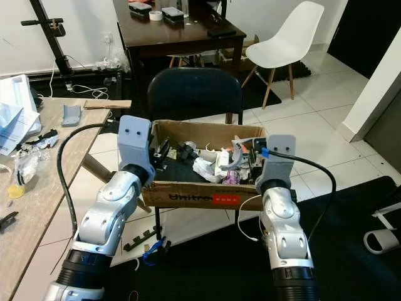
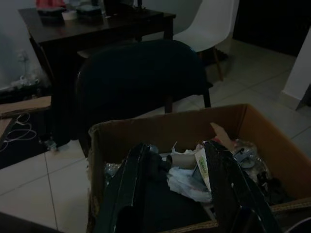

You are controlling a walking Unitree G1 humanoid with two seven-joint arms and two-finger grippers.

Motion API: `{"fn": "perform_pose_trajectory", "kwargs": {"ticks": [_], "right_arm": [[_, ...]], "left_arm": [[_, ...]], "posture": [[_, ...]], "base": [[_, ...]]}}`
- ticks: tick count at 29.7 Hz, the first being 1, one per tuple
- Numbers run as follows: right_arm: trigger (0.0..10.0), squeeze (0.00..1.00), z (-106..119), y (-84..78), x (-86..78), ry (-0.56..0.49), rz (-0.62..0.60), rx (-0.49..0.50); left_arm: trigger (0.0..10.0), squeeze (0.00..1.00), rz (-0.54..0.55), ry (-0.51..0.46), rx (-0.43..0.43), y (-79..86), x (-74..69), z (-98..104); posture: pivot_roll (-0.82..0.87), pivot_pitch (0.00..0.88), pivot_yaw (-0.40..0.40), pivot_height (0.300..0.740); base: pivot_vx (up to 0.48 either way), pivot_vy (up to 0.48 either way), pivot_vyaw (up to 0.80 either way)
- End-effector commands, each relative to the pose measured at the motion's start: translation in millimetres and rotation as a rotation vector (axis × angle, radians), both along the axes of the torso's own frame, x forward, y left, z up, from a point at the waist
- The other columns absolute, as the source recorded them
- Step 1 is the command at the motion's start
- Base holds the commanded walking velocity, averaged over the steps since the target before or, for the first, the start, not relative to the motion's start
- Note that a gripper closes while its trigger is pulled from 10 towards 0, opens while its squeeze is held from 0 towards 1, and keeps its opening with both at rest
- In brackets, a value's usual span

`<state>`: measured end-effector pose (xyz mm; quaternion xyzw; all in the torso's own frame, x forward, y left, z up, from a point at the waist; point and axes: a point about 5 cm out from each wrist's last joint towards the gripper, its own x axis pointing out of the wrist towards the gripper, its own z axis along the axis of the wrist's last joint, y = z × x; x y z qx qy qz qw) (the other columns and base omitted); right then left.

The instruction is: Picking trash to rubbish bin

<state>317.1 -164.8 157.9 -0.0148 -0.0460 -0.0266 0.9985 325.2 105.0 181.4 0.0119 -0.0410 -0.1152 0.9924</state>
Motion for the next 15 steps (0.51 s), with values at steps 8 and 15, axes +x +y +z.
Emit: {"fn": "perform_pose_trajectory", "kwargs": {"ticks": [8, 15], "right_arm": [[10.0, 0.00, -6.4, -0.3, -0.7, 0.028, 0.001, 0.008], [10.0, 0.00, -6.7, -1.3, -0.2, 0.031, 0.005, 0.005]], "left_arm": [[10.0, 0.00, -0.013, -0.036, -0.013, -3.5, -1.4, 7.1], [10.0, 0.00, -0.014, -0.035, -0.023, -4.6, -1.5, 6.4]], "posture": [[0.06, 0.080, 0.010, 0.740], [0.05, 0.079, -0.001, 0.740]], "base": [[0.412, 0.000, 0.00], [0.413, 0.000, 0.00]]}}
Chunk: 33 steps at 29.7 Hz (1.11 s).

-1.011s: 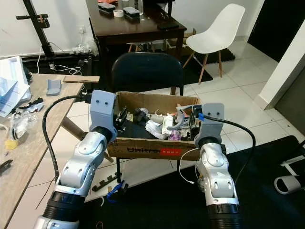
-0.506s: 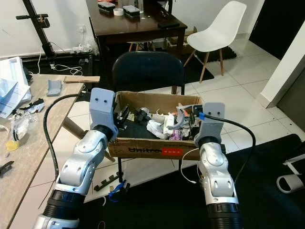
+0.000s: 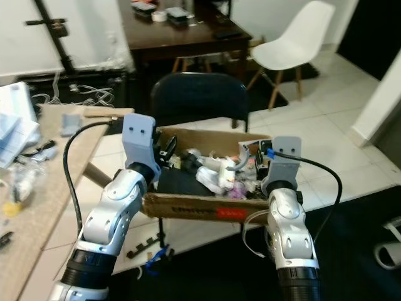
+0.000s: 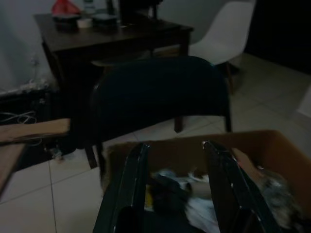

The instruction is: Picking trash to rubbish bin

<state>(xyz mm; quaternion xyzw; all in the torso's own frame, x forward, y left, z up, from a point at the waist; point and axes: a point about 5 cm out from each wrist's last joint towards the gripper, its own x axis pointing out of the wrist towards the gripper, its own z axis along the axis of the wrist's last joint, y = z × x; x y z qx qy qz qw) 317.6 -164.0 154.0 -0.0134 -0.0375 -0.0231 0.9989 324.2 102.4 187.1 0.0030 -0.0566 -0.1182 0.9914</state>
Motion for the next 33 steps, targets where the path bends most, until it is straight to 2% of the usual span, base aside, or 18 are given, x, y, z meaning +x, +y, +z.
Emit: {"fn": "perform_pose_trajectory", "kwargs": {"ticks": [1, 9, 19, 22, 23, 25, 26, 28, 29, 30, 31, 33], "right_arm": [[10.0, 0.00, -3.4, -2.5, -1.0, 0.016, -0.003, 0.001], [10.0, 0.00, -6.9, -3.2, -2.1, 0.031, -0.001, -0.003], [10.0, 0.00, -19.0, -7.8, -0.8, 0.071, -0.003, 0.005], [10.0, 0.00, -24.9, -13.3, 2.3, 0.093, -0.010, -0.005], [10.0, 0.00, -32.0, -19.4, 5.7, 0.123, -0.015, -0.003], [10.0, 0.00, -34.2, -20.9, 6.6, 0.133, -0.015, 0.001], [10.0, 0.00, -39.6, -23.5, 8.0, 0.159, -0.020, -0.013], [10.0, 0.00, -52.8, -25.9, 10.8, 0.220, -0.007, -0.041], [10.0, 0.00, -52.8, -25.9, 10.8, 0.220, -0.007, -0.041], [10.0, 0.00, -59.0, -27.3, 11.7, 0.248, -0.003, -0.049], [10.0, 0.00, -59.0, -27.3, 11.7, 0.248, -0.003, -0.049], [10.0, 0.00, -74.2, -31.5, 12.5, 0.318, -0.010, -0.056]], "left_arm": [[10.0, 0.00, -0.006, -0.006, -0.001, -2.2, -0.4, 0.7], [10.0, 0.00, -0.006, -0.009, 0.000, -2.6, -0.5, 1.2], [10.0, 0.00, -0.008, -0.013, 0.027, -3.2, -2.9, -1.7], [10.0, 0.00, 0.004, -0.015, 0.033, -1.5, -2.4, -1.7], [10.0, 0.00, -0.023, -0.011, 0.033, -3.3, -2.2, -1.5], [10.0, 0.00, -0.040, -0.010, 0.029, -4.6, -2.4, -1.4], [10.0, 0.00, -0.097, -0.013, 0.038, -10.0, -4.6, -1.3], [10.0, 0.00, -0.275, -0.039, 0.111, -25.8, -13.5, -1.1], [10.0, 0.00, -0.275, -0.039, 0.111, -25.8, -13.5, -1.1], [10.0, 0.00, -0.356, -0.046, 0.127, -32.3, -18.5, -0.9], [10.0, 0.00, -0.356, -0.046, 0.127, -32.3, -18.5, -0.9], [10.0, 0.00, -0.502, -0.067, 0.178, -43.2, -29.2, -0.2]], "posture": [[0.05, 0.079, -0.001, 0.740], [0.05, 0.088, -0.004, 0.740], [0.05, 0.094, -0.003, 0.740], [0.05, 0.097, 0.000, 0.740], [0.05, 0.099, -0.003, 0.740], [0.05, 0.099, -0.003, 0.740], [0.05, 0.098, -0.004, 0.740], [0.05, 0.097, -0.004, 0.740], [0.05, 0.097, -0.004, 0.740], [0.05, 0.097, -0.004, 0.740], [0.05, 0.097, -0.004, 0.740], [0.06, 0.092, -0.001, 0.740]], "base": [[0.412, 0.000, 0.00], [0.403, 0.000, 0.00], [0.000, 0.000, 0.00], [0.000, 0.000, 0.00], [0.000, 0.000, 0.00], [0.000, 0.000, 0.00], [0.000, 0.000, 0.00], [0.000, 0.000, 0.00], [0.000, 0.000, 0.00], [0.000, 0.000, 0.00], [0.000, 0.000, 0.00], [0.000, 0.000, 0.00]]}}
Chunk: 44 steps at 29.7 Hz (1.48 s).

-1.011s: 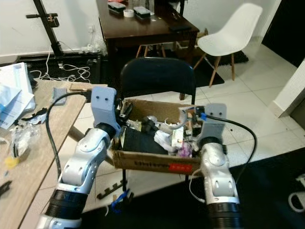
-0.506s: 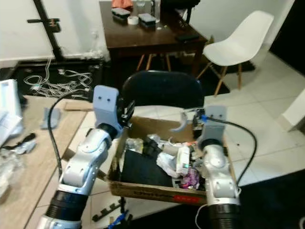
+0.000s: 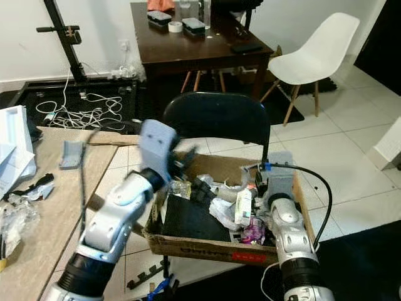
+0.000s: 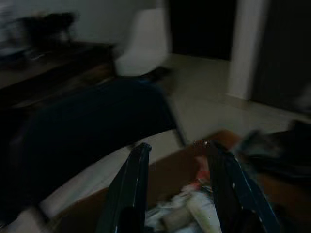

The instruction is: Picking trash to rubbish bin

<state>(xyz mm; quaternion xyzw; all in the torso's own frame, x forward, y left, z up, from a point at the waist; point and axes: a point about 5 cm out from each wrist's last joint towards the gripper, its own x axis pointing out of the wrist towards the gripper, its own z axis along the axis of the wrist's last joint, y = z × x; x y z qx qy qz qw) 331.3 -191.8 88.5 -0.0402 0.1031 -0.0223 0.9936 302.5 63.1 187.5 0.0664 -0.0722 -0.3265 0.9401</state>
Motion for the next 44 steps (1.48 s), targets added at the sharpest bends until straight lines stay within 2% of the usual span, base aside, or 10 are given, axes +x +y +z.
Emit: {"fn": "perform_pose_trajectory", "kwargs": {"ticks": [1, 9, 11, 12, 15, 16, 18, 21, 34, 44], "right_arm": [[10.0, 0.00, -8.6, -3.6, -1.2, 0.035, -0.005, -0.009], [10.0, 0.00, -25.4, -8.8, 2.6, 0.122, -0.033, 0.001], [10.0, 0.15, -21.9, -9.2, 4.1, 0.088, -0.032, 0.043], [10.0, 1.00, -10.1, -14.7, 7.9, -0.008, -0.065, 0.095], [10.0, 1.00, -4.5, -17.0, 10.0, -0.038, -0.082, 0.056], [10.0, 0.82, 4.7, -19.0, 13.3, -0.090, -0.107, 0.014], [10.0, 0.00, 28.0, -20.2, 17.1, -0.246, -0.139, -0.025], [10.0, 0.00, 52.6, -13.4, 18.8, -0.403, -0.117, 0.010], [10.0, 0.00, 70.3, 37.4, 3.0, -0.472, 0.090, 0.120], [10.0, 0.00, 75.8, 54.0, -2.1, -0.465, 0.147, 0.096]], "left_arm": [[10.0, 0.00, -0.081, -0.017, 0.030, -3.9, -7.5, -0.6], [10.0, 0.00, -0.215, -0.014, 0.166, -15.8, -20.0, -13.2], [10.0, 0.00, -0.205, -0.018, 0.173, -15.6, -19.4, -13.6], [10.0, 0.00, -0.184, -0.020, 0.175, -14.0, -17.0, -13.1], [10.0, 0.00, -0.167, -0.027, 0.180, -12.4, -15.3, -12.8], [10.0, 0.00, -0.144, -0.032, 0.176, -10.1, -13.2, -11.6], [10.0, 0.00, -0.081, -0.050, 0.156, -5.3, -8.1, -7.9], [10.0, 0.00, 0.081, -0.035, 0.087, 8.1, 5.0, -2.9], [10.0, 0.00, 0.466, 0.022, -0.163, 57.3, 17.8, 6.0], [10.0, 0.00, 0.495, 0.015, -0.183, 55.0, 14.0, 6.6]], "posture": [[0.06, 0.092, -0.001, 0.740], [0.06, 0.082, -0.006, 0.740], [0.06, 0.082, -0.006, 0.740], [0.07, 0.082, -0.008, 0.740], [0.07, 0.084, -0.007, 0.740], [0.07, 0.084, -0.007, 0.740], [0.07, 0.084, -0.007, 0.740], [0.07, 0.084, -0.002, 0.740], [0.08, 0.090, 0.012, 0.740], [0.09, 0.083, -0.003, 0.740]], "base": [[0.000, 0.000, 0.00], [0.000, 0.000, 0.00], [0.000, 0.000, 0.00], [0.000, 0.000, 0.00], [0.000, 0.000, 0.00], [0.000, 0.000, 0.00], [0.000, 0.000, 0.00], [0.000, 0.000, 0.00], [0.000, 0.000, 0.00], [0.000, 0.000, 0.00]]}}
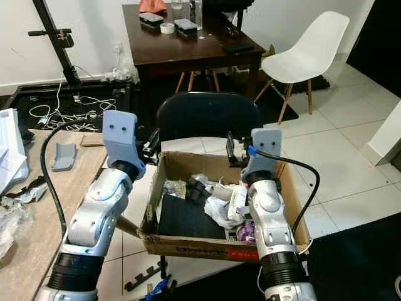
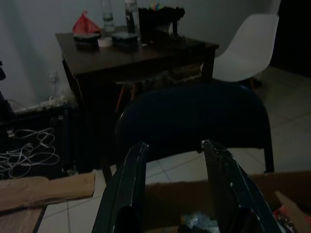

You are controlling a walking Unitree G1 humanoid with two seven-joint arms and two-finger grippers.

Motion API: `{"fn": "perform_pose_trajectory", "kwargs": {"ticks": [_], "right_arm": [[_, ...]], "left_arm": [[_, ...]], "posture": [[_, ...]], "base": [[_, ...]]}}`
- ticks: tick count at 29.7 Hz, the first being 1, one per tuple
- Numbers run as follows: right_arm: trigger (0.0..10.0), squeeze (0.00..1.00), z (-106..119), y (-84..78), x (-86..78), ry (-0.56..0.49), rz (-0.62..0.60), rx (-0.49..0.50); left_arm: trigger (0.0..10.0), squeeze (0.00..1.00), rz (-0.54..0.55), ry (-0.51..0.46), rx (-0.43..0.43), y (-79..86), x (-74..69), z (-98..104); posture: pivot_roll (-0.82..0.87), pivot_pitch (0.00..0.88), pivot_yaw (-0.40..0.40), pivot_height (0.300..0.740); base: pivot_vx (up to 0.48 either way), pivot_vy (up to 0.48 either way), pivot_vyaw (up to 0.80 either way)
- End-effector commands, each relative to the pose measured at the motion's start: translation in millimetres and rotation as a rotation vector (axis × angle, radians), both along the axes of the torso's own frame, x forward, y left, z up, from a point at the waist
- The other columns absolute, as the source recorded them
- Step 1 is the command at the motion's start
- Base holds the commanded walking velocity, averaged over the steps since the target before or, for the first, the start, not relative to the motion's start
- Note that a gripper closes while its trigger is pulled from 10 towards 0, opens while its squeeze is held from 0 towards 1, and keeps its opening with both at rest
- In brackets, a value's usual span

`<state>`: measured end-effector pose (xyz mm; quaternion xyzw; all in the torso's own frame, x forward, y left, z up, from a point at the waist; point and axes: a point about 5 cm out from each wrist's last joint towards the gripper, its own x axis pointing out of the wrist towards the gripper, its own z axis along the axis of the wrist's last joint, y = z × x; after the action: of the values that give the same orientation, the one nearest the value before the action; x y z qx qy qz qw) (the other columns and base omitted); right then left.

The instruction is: Picking trash to rubbish bin

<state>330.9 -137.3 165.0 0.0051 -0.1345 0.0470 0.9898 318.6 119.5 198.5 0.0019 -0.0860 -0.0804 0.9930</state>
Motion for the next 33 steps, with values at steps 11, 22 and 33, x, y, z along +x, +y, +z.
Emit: {"fn": "perform_pose_trajectory", "kwargs": {"ticks": [11, 22, 33], "right_arm": [[10.0, 0.00, -0.5, 2.6, -6.9, 0.027, 0.015, -0.008], [10.0, 0.00, -0.5, 3.8, -8.5, 0.040, 0.020, -0.008], [10.0, 0.00, -3.7, 2.9, -12.1, 0.058, 0.013, 0.002]], "left_arm": [[10.0, 0.00, -0.051, -0.005, -0.033, -9.5, -8.6, -0.5], [10.0, 0.00, -0.055, -0.007, -0.025, -10.0, -10.8, -1.3], [10.0, 0.00, -0.093, -0.009, -0.018, -14.6, -12.6, 0.6]], "posture": [[0.10, 0.074, -0.005, 0.740], [0.09, 0.069, -0.008, 0.740], [0.10, 0.083, 0.002, 0.740]], "base": [[-0.322, 0.000, 0.00], [-0.318, 0.000, 0.00], [0.000, 0.000, 0.00]]}}
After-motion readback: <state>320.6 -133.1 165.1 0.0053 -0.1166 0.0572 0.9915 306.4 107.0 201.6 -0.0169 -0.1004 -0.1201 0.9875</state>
